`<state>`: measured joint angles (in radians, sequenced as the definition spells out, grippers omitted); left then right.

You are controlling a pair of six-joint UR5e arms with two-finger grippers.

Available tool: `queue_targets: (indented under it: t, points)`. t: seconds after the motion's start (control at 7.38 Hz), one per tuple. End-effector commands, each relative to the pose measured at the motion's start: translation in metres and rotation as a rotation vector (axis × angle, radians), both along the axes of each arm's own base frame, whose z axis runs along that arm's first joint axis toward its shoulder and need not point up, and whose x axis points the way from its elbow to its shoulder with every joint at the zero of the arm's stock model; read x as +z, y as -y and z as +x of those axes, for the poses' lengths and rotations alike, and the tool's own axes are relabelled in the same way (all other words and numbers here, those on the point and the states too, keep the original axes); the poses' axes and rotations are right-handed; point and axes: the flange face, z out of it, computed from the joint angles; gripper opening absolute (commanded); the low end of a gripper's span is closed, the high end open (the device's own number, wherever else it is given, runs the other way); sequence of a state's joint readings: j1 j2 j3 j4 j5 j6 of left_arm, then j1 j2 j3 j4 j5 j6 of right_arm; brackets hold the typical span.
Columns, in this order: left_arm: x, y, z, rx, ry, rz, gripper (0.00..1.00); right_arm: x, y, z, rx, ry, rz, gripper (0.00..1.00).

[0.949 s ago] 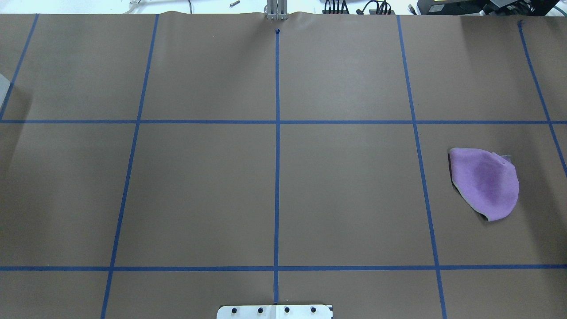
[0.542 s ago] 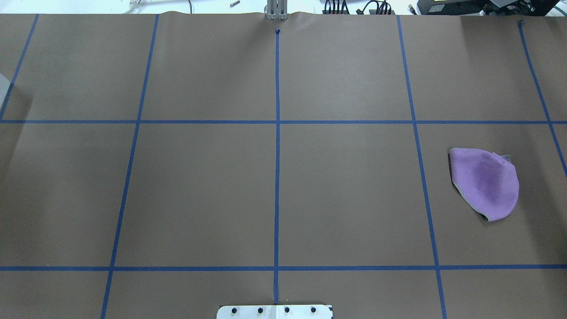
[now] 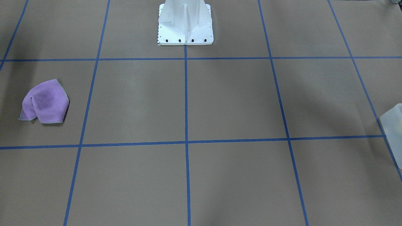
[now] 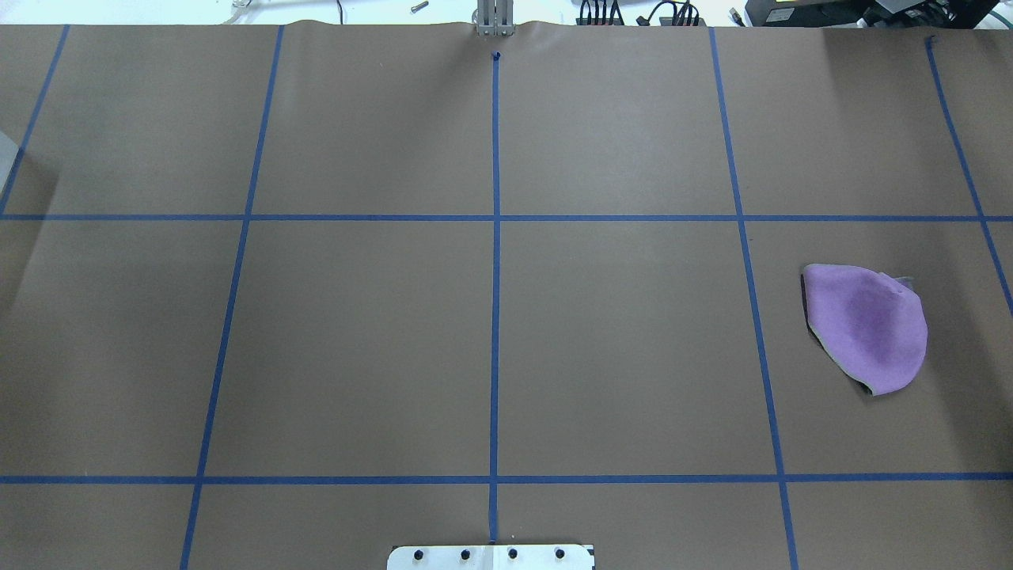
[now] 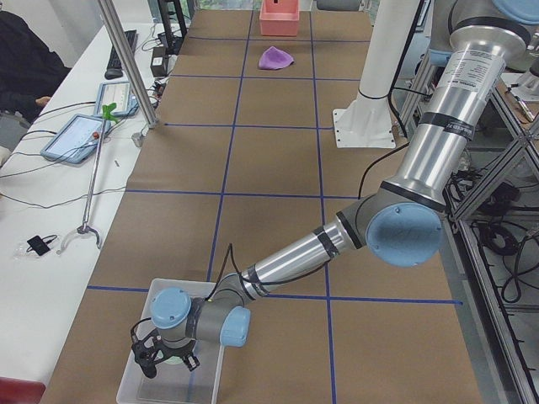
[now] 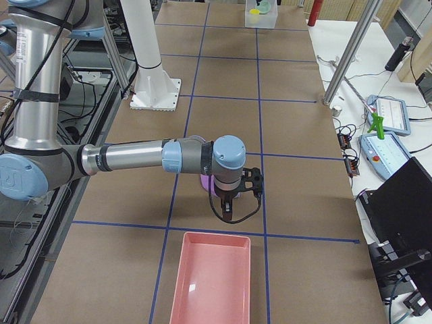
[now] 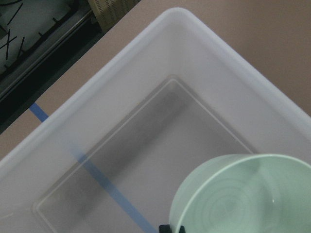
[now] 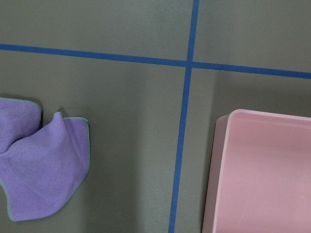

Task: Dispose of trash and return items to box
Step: 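Lower the green bowl into the clear bin and release it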

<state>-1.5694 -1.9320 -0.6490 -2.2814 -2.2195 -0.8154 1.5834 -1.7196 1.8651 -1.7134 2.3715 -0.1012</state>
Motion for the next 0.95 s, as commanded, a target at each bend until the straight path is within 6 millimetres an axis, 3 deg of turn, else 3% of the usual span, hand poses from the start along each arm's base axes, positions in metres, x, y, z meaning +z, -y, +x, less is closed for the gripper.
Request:
queue_targets:
  t: [0.0, 0.14, 0.41, 0.54, 0.81]
  points:
    - [0.003, -0.01, 0.001, 0.004, -0.01, 0.002, 0.1, 0.0, 0.0, 0.0, 0.0, 0.0, 0.0, 1.0]
    - [0.003, -0.012, 0.001, 0.003, -0.016, 0.005, 0.99, 0.0, 0.0, 0.0, 0.0, 0.002, 0.0, 1.0]
    - [0.006, -0.019, -0.008, -0.011, -0.018, 0.003, 0.98, -0.001, 0.0, 0.0, 0.0, 0.002, 0.002, 1.0]
    - [0.007, -0.023, -0.029, -0.046, -0.018, 0.001, 0.98, -0.002, 0.0, 0.0, 0.0, 0.002, 0.003, 1.0]
    - [-0.007, -0.018, -0.046, -0.075, -0.017, 0.029, 0.98, -0.002, 0.0, -0.001, -0.001, 0.002, 0.002, 1.0]
